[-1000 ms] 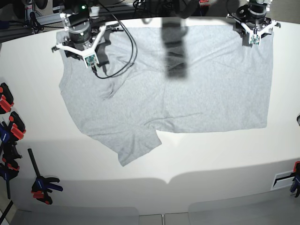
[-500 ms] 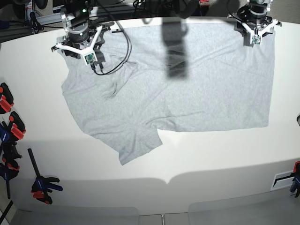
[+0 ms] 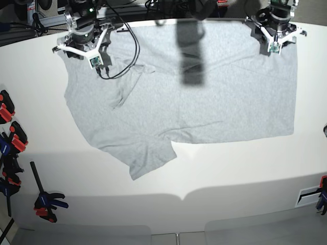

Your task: Fold the T-shirt properly

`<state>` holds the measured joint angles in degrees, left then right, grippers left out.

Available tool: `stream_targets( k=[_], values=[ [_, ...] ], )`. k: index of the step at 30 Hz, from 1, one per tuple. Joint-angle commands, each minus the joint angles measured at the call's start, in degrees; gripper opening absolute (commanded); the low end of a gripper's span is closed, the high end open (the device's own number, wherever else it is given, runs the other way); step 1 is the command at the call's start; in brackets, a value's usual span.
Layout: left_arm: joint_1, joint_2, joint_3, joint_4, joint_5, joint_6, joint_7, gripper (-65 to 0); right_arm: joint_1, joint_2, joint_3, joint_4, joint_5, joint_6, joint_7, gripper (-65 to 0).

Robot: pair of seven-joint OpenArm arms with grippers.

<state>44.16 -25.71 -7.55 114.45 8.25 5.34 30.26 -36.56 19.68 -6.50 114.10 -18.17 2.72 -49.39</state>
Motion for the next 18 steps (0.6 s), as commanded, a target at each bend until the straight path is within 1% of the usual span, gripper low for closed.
stream_targets(
  k=[1,2,4,6,10,12,13,16,17,18],
  values=[
    [-0.33,-0.68,-0.35,1.16,2.91,0.39,-2.73,-34.5,-0.04,0.33,0.17,3.32,-1.95,-0.33,1.55,-36.0],
    [-1.11,-0.7,-0.35,1.18,5.29,0.46,-3.82,-34.5,0.57,0.31,0.17,5.29,-3.19,-0.85,1.57,-36.0],
    [-3.52,-0.79,-0.35,1.51,8.22,0.46,-3.06,-34.5,1.9,0.31,0.17,8.83,-4.66,-2.99,1.55,-36.0],
    [-6.73,-1.44,-0.35,1.6,8.37,0.44,-0.7,-34.5,3.89,0.28,0.17,11.28,-5.73,-4.39,1.38,-35.9],
    [-14.19,-4.13,-0.35,1.57,6.51,0.39,4.48,-34.5,8.13,0.31,0.17,12.31,-5.84,-4.48,1.33,-35.9],
    [-18.53,-6.34,-0.35,1.53,3.15,0.09,5.97,-34.5,9.92,0.28,0.17,12.31,-5.64,-4.48,1.36,-36.0],
    [-20.94,-7.69,-0.35,1.27,0.72,-0.63,5.77,-34.5,10.73,0.31,0.17,12.31,-5.44,-4.39,1.4,-36.0],
    [-29.86,-11.98,-0.35,-1.92,-9.55,-2.73,4.17,-34.5,12.76,0.28,0.15,12.31,-5.4,-3.56,1.38,-36.0],
    [-33.29,-12.9,-0.35,-4.02,-12.76,-4.31,3.98,-34.5,13.27,0.24,0.15,12.31,-5.4,-3.48,1.4,-36.0],
    [-36.74,-13.49,-0.35,-6.75,-14.91,-6.69,3.98,-34.5,13.77,0.13,0.15,12.31,-5.38,-3.17,1.36,-36.0]
  ],
)
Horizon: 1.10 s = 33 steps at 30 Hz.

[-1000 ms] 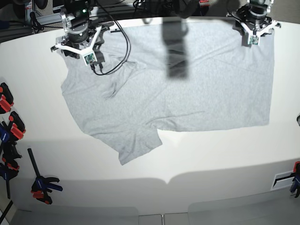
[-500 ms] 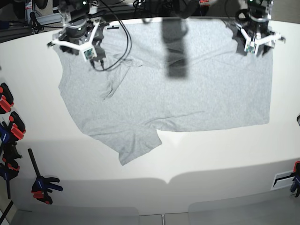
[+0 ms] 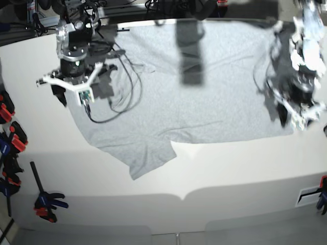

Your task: Fold the T-shirt properly

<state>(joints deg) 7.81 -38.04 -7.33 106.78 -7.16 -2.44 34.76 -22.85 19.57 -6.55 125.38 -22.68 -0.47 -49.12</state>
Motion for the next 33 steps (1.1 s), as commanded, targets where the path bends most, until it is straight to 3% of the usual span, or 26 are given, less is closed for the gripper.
stream_targets(
  k=[1,5,7,14,19,26,33],
  values=[
    [-3.89,-1.53,-0.57,-2.29,-1.97,-1.88,-0.76,-34.5,0.33,0.26,0.2,1.03,-0.83,0.31,1.07,-36.0],
    [-17.0,-1.97,-0.55,-18.05,-13.84,-10.05,-1.55,-34.5,0.61,0.24,0.2,1.03,1.73,1.79,0.63,-36.0],
    [-22.91,-1.99,-0.55,-26.86,-16.55,-12.72,-1.75,-34.5,0.61,0.26,0.2,1.03,3.78,2.21,0.59,-36.0],
    [-38.45,-1.95,-0.55,-56.08,-11.87,-18.88,-5.92,-34.5,0.61,0.26,0.15,1.03,6.86,2.21,0.66,-36.0],
    [-44.54,-0.9,-0.55,-73.22,-11.96,-19.23,-10.93,-34.5,0.61,0.24,0.15,1.03,6.84,2.21,0.68,-36.0],
    [-45.75,2.45,-0.55,-85.99,-7.76,-19.89,-24.02,-34.5,0.59,0.24,0.15,1.03,6.84,2.21,0.59,-36.0],
    [-45.7,5.6,-0.55,-87.43,-6.97,-19.91,-21.27,-34.5,0.59,0.26,0.15,1.03,6.84,2.21,0.2,-36.0]
  ],
)
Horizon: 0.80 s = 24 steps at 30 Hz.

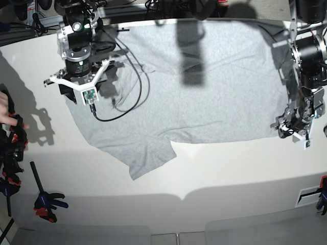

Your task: Fold the T-shirt properly

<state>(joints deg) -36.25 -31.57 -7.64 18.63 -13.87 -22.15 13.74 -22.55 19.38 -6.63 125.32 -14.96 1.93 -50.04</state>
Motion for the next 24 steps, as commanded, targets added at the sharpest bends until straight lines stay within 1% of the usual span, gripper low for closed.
stream_targets(
  k=[1,3,5,6,7,8,9,11,12,14,15,16,18,19,22,24],
  values=[
    [-1.36,-0.63,-0.24,0.72,0.81,-0.17,-0.04,-34.5,0.31,0.46,0.24,1.09,-0.87,-0.2,1.16,-36.0],
    [-0.72,-0.5,-0.24,0.72,2.84,-0.17,-0.09,-34.5,0.28,0.44,0.24,1.09,-0.87,-0.2,1.14,-36.0],
    [0.07,-0.72,-0.24,0.72,3.34,-0.15,-0.04,-34.5,0.31,0.44,0.24,1.09,-0.87,-0.2,1.22,-36.0],
    [0.42,-0.85,-0.24,0.72,3.3,-0.15,0.31,-35.6,0.31,0.44,0.24,1.09,-0.87,-0.2,1.38,-36.0],
    [0.7,-0.9,-0.24,0.72,3.32,-0.15,0.59,-39.1,0.31,0.46,0.24,1.09,-0.87,-0.2,1.9,-36.0],
    [0.74,-0.98,-0.24,0.72,3.3,-0.15,0.59,-44.3,0.31,0.46,0.24,1.09,-0.94,-0.2,2.51,-36.0],
    [0.72,-1.01,-0.24,0.72,3.3,-0.15,0.66,-50.5,0.33,0.46,0.24,1.09,-1.14,-0.17,3.39,-36.0],
    [0.68,-1.09,-0.24,0.9,3.19,-0.17,0.79,-63.2,0.31,0.44,0.24,1.09,-0.79,-0.2,7.15,-36.0],
    [0.7,-1.07,-0.24,1.03,2.82,-0.17,0.79,-65.0,0.33,0.46,0.24,1.09,0.04,-0.2,9.44,-36.0],
    [0.68,-0.94,-0.24,1.27,2.71,-0.17,0.81,-65.0,1.2,0.46,0.24,1.03,3.63,-0.17,13.16,-36.0],
    [0.68,-0.83,-0.24,1.36,2.75,-0.17,0.9,-65.0,2.21,0.46,0.24,1.01,5.77,-0.09,13.55,-36.0],
    [0.68,-0.83,-0.24,1.38,2.73,-0.17,1.18,-65.0,3.72,0.46,0.24,0.87,7.61,0.96,13.4,-36.0],
    [0.7,-0.85,-0.24,1.38,2.73,-0.2,1.22,-65.0,7.37,0.44,0.24,0.17,10.78,4.11,12.9,-37.0],
    [0.7,-0.83,-0.24,1.38,2.73,-0.2,1.22,-65.0,9.51,0.44,0.24,-0.48,12.76,4.85,12.9,-37.9],
    [0.7,-0.83,-0.24,1.38,2.73,-0.17,1.25,-65.0,16.61,0.44,0.24,-4.87,18.6,4.96,12.92,-38.6],
    [0.7,-0.83,-0.24,1.38,2.73,-0.2,1.22,-65.0,21.94,0.17,0.24,-10.56,21.88,5.01,12.85,-38.6]
  ],
)
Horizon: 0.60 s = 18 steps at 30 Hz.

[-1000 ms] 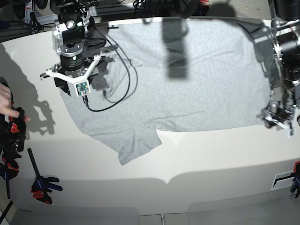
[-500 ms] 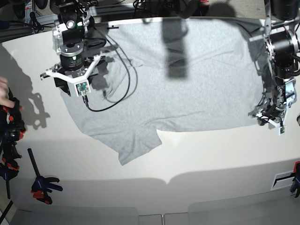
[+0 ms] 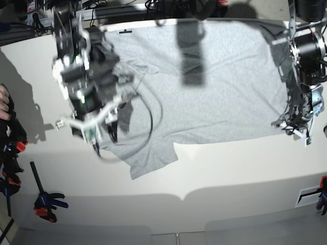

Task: Fold the T-shirt properly
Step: 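Move the right gripper to the shirt's side edge near the hem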

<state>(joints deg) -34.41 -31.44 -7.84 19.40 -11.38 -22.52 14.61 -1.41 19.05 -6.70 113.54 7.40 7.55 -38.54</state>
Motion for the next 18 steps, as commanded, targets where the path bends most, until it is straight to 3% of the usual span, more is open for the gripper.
stream_targets(
  k=[1,6,9,13,18],
  values=[
    [-1.14,-0.96,-0.04,0.61,0.24,0.17,0.37,-65.0,3.58,0.11,0.31,-2.34,0.52,-0.31,1.22,-38.6],
    [-1.14,-0.96,-0.04,0.61,0.28,0.17,0.46,-65.0,18.45,-4.24,0.31,-23.93,2.93,8.92,-1.81,-38.6],
    [-1.14,-1.05,-0.04,0.61,0.44,0.17,1.01,-65.0,27.61,-7.72,0.31,-37.38,0.87,14.25,-5.16,-38.6],
    [-1.14,-0.98,-0.04,0.61,0.42,0.17,2.58,-65.0,38.36,-10.54,0.31,-55.76,-1.44,15.13,-2.6,-38.6],
    [-1.14,-0.98,-0.04,0.61,0.42,0.17,2.93,-65.0,49.18,-10.93,0.31,-77.85,-4.63,14.99,4.74,-38.6]
  ],
)
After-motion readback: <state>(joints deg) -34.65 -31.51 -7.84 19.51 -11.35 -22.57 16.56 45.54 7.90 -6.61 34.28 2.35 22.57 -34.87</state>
